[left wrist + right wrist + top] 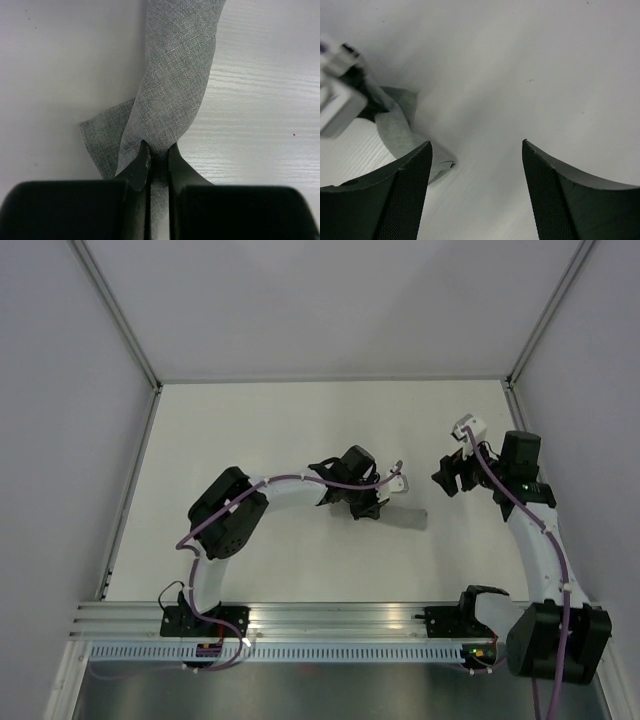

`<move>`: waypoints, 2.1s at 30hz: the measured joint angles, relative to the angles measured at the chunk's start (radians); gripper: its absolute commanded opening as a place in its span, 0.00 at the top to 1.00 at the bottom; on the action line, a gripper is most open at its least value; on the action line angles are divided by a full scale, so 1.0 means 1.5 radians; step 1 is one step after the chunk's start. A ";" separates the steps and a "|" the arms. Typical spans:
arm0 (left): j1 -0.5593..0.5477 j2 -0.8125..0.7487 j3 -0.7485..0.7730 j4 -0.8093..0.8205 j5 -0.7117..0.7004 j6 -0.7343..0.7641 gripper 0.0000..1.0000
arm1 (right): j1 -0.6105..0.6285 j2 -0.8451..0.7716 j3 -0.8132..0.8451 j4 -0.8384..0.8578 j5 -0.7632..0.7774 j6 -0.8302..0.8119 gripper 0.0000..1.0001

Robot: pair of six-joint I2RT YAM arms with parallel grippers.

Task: Fold the napkin, place the utensils inside, and roll it up
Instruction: Roll the napkin with the utensil

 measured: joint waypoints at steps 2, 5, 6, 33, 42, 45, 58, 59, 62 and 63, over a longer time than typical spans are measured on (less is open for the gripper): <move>0.010 0.022 0.041 -0.048 0.028 -0.007 0.98 | 0.003 -0.070 -0.035 -0.016 -0.030 -0.036 0.22; 0.023 0.049 0.085 -0.099 0.066 -0.016 0.98 | 0.033 -0.132 -0.066 -0.042 -0.046 -0.094 0.22; 0.026 0.055 0.096 -0.111 0.074 -0.018 0.98 | 0.050 -0.141 -0.075 -0.044 -0.045 -0.106 0.22; 0.061 0.198 0.303 -0.373 0.274 -0.040 0.95 | 0.511 0.066 -0.264 0.192 0.329 -0.211 0.28; 0.072 0.209 0.305 -0.384 0.307 -0.059 0.56 | 0.517 0.079 -0.279 0.226 0.349 -0.215 0.70; 0.078 0.209 0.300 -0.379 0.319 -0.070 0.51 | 0.517 0.079 -0.279 0.226 0.348 -0.217 0.77; 0.133 0.122 0.155 -0.241 0.299 -0.167 0.47 | 0.488 0.099 -0.251 0.193 0.306 -0.226 0.80; 0.142 0.105 0.128 -0.215 0.280 -0.183 0.47 | 0.484 0.105 -0.243 0.184 0.303 -0.229 0.80; 0.174 0.045 0.040 -0.128 0.232 -0.236 0.46 | 0.471 0.125 -0.217 0.161 0.291 -0.234 0.80; 0.186 0.020 0.004 -0.088 0.212 -0.256 0.46 | 0.466 0.133 -0.208 0.154 0.284 -0.237 0.80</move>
